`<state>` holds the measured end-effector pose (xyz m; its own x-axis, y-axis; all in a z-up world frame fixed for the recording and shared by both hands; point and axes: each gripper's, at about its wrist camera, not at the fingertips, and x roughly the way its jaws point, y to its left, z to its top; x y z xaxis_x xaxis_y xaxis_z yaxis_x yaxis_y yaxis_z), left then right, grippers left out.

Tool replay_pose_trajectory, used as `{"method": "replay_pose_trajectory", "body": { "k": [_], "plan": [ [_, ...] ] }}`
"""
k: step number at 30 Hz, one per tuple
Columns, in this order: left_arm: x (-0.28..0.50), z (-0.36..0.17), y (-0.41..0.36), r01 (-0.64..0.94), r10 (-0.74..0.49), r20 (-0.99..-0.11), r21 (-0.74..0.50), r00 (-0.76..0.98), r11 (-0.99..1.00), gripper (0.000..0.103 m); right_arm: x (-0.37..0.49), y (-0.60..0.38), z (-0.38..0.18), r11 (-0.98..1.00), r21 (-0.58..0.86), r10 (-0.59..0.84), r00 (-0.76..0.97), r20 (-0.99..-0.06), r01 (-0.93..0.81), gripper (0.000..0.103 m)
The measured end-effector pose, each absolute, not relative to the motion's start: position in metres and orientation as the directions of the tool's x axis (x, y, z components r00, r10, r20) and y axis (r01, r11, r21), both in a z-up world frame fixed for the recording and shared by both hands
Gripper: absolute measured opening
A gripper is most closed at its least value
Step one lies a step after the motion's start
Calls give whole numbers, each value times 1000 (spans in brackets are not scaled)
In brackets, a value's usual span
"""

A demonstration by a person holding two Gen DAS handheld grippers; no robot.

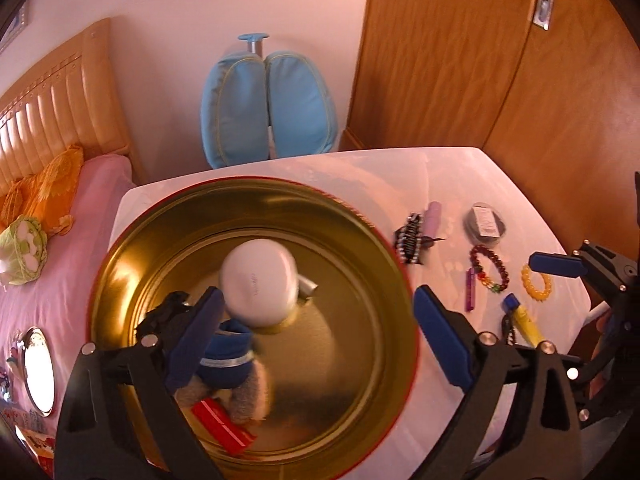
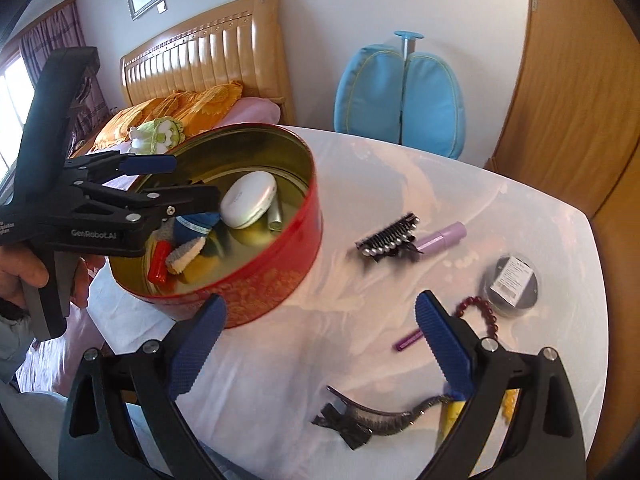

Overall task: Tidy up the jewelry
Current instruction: 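Grasp the clear round labeled case with the right gripper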

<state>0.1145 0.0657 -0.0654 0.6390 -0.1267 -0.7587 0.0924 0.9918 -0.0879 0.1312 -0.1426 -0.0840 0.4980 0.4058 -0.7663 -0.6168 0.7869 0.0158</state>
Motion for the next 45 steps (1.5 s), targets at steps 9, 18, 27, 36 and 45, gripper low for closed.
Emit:
{"method": "replay_pose_trajectory", "body": {
  "k": [9, 18, 27, 36, 45],
  "plan": [
    [122, -51, -36, 236, -200, -731, -56, 652, 970, 96, 127, -244, -78, 867, 29, 350, 566, -747, -498, 96],
    [125, -66, -101, 231, -155, -783, -15, 602, 973, 96, 140, -315, -91, 906, 50, 301, 558, -773, -419, 96],
    [171, -85, -108, 289, -142, -819, 31, 556, 957, 96, 195, -309, -116, 918, 40, 260, 523, -812, -395, 96],
    [222, -85, -91, 347, -199, -794, 16, 575, 938, 95, 276, -270, -151, 919, 1, 214, 497, -841, -394, 96],
    [234, -96, -80, 354, -235, -794, -26, 561, 935, 95, 304, -250, -165, 910, -60, 169, 501, -848, -410, 77]
  ]
}}
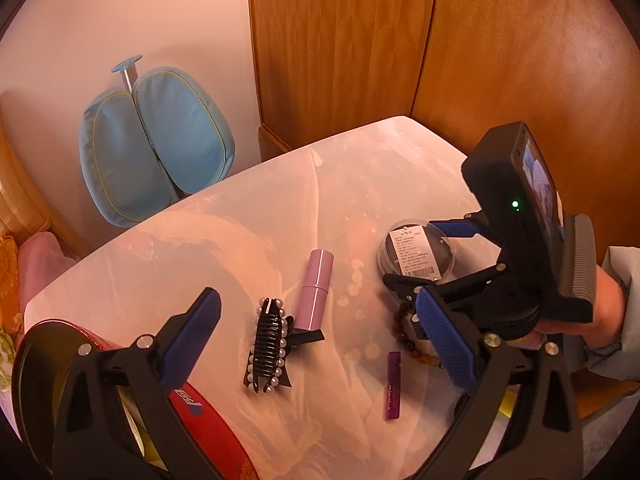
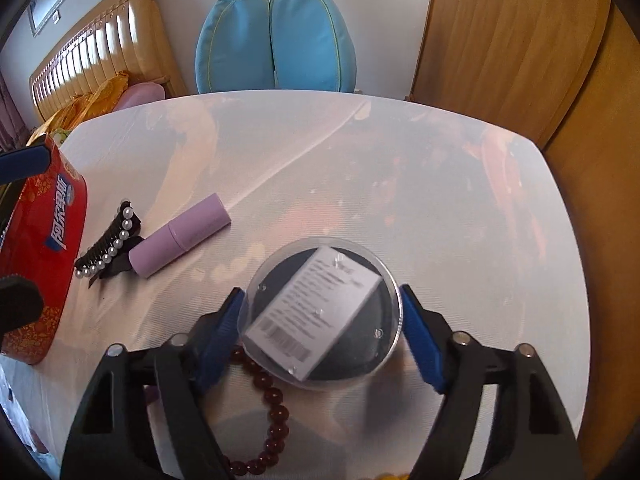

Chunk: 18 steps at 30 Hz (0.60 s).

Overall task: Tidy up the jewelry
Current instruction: 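Carry the clear case into the tin and open the right gripper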

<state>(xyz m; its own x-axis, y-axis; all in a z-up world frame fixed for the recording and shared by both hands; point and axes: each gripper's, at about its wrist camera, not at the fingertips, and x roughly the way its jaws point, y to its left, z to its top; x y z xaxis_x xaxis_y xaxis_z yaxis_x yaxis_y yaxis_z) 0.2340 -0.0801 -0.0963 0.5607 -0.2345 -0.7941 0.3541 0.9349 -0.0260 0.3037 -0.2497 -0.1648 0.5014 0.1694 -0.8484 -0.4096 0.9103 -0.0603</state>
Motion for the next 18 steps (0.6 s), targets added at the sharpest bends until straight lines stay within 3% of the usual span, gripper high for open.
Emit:
{"method": "replay_pose_trajectory", "body": {
  "k": [13, 18],
  "plan": [
    [181, -72, -81, 260, -209, -779, -61, 592, 964, 96, 231, -273, -95, 895, -44, 260, 597, -759, -445, 77],
    [136, -59, -66, 157, -96, -786, 2, 610, 988, 96, 198, -268, -82, 864, -4, 340, 590, -732, -503, 77]
  ]
}}
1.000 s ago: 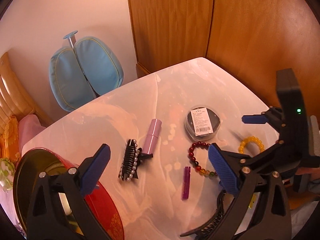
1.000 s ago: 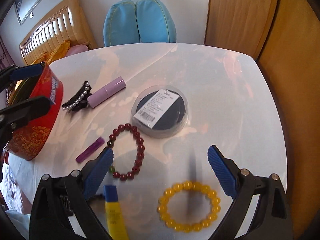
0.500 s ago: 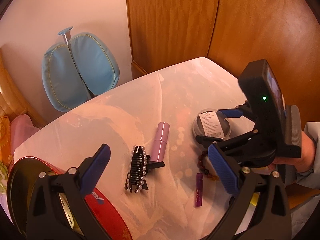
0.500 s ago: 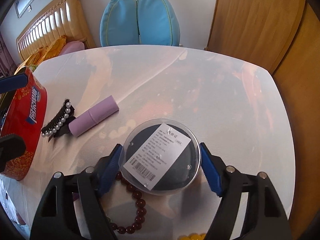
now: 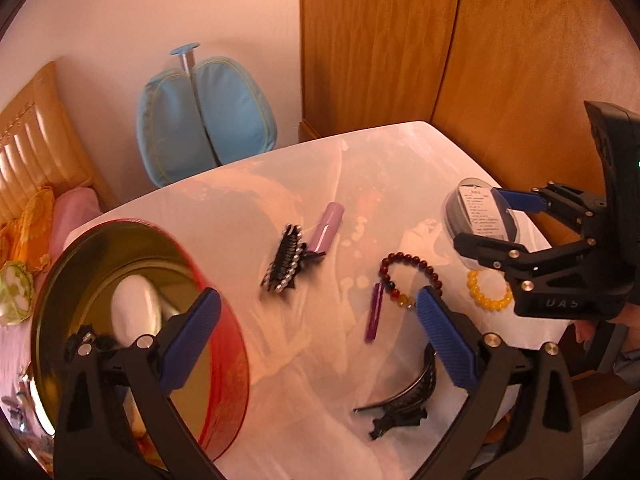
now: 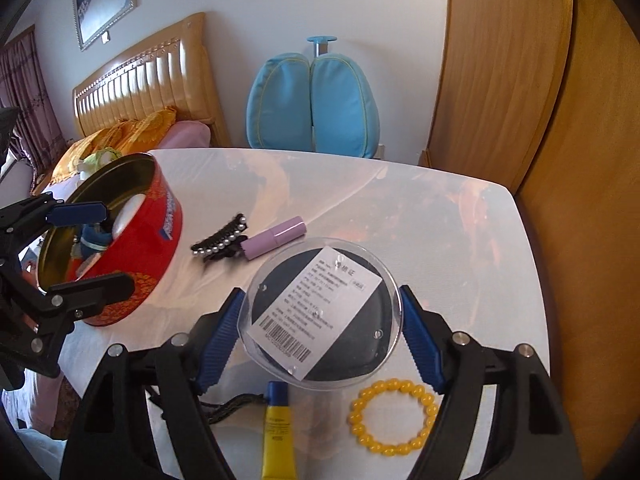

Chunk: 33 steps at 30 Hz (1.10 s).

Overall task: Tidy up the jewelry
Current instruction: 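Carry the clear case into the tin and open the right gripper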

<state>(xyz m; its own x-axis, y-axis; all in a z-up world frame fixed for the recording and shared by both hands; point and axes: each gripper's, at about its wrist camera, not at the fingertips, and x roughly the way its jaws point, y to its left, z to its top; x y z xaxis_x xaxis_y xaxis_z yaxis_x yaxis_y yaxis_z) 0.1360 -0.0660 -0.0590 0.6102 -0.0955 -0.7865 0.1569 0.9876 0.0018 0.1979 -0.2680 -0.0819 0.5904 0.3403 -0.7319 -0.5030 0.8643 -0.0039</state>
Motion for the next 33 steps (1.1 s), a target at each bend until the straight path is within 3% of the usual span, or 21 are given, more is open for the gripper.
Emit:
{"method": "replay_pose_trajectory", "body": {
  "k": [8, 17, 33],
  "plan": [
    [70, -50, 15, -51, 48, -780, 20, 624, 998, 96, 151, -196, -73, 758, 13, 462, 523, -716, -652, 77],
    [69, -48, 143, -161, 110, -746, 4, 657, 987, 96, 146, -83, -55, 713, 3, 495, 500, -711, -701, 77],
    [130, -82, 286, -125, 44, -762, -49, 646, 991, 96, 216, 120, -123, 671, -68, 317, 369, -874, -738, 77]
  ]
}}
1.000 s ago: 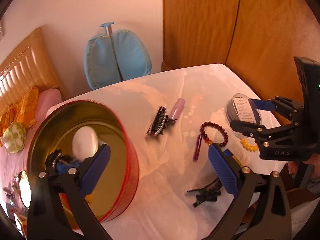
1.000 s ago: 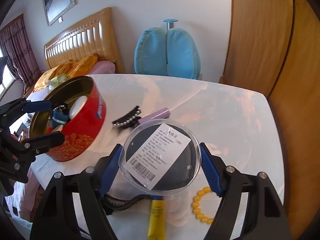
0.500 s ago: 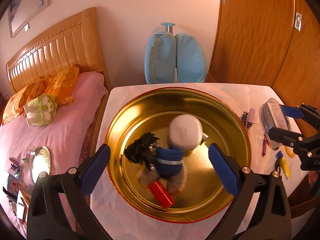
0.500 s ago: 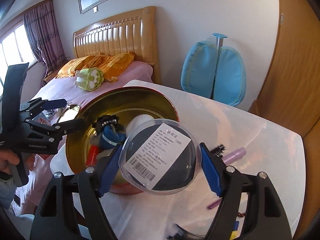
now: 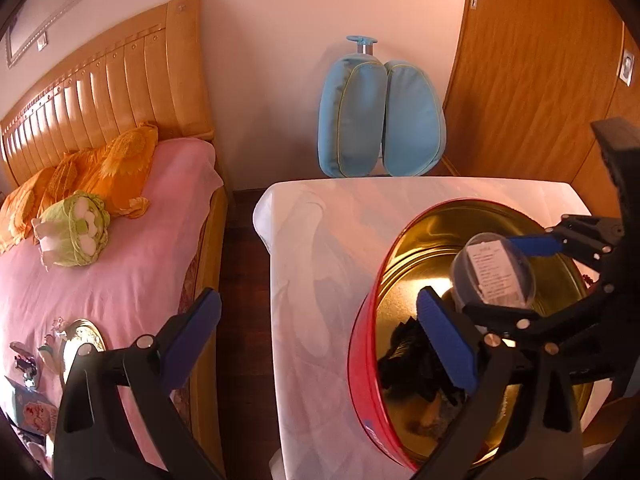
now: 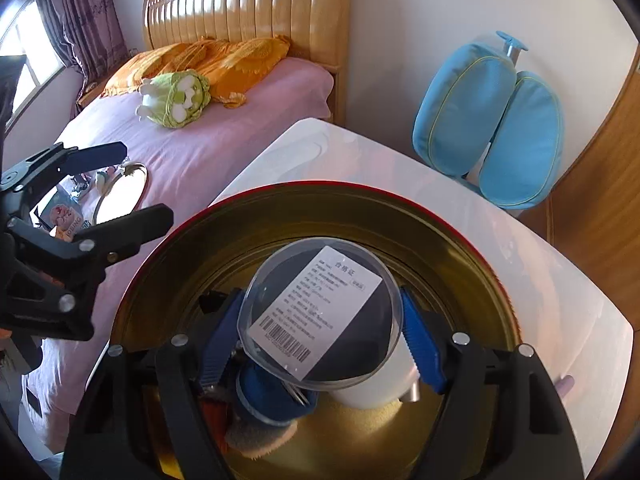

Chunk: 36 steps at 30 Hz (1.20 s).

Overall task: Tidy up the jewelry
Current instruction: 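Carry the clear case into the tin and open the right gripper, then move the right gripper to the yellow bead bracelet and grasp it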

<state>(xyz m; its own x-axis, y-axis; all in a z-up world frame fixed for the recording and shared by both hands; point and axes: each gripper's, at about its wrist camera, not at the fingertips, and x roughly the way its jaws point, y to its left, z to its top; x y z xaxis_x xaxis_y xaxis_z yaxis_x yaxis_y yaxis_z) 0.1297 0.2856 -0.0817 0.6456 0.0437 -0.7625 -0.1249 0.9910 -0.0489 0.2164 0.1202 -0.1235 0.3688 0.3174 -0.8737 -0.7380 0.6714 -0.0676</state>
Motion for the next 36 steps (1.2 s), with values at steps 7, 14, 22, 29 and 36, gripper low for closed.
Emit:
{"method": "replay_pose_trajectory", "body": {
  "k": [7, 14, 22, 29, 36],
  "plan": [
    [125, -100, 311, -156, 29, -769, -93, 639, 983, 96, 235, 145, -153, 680, -103, 239, 352, -905, -726, 77],
    [119, -104, 316, -160, 14, -765, -117, 643, 980, 96, 230, 157, -163, 659, -148, 210, 370, -905, -738, 80],
    [113, -95, 306, -153, 19, -754, -108, 656, 982, 96, 217, 140, -153, 657, -156, 236, 397, -887, -738, 87],
    [105, -81, 265, -119, 12, -754, -89, 656, 989, 96, 199, 100, -129, 667, -136, 288, 422, -860, -733, 92],
    [98, -63, 203, -88, 13, -747, -62, 665, 994, 96, 181, 28, -97, 694, -141, 340, 495, -800, -706, 95]
  ]
}}
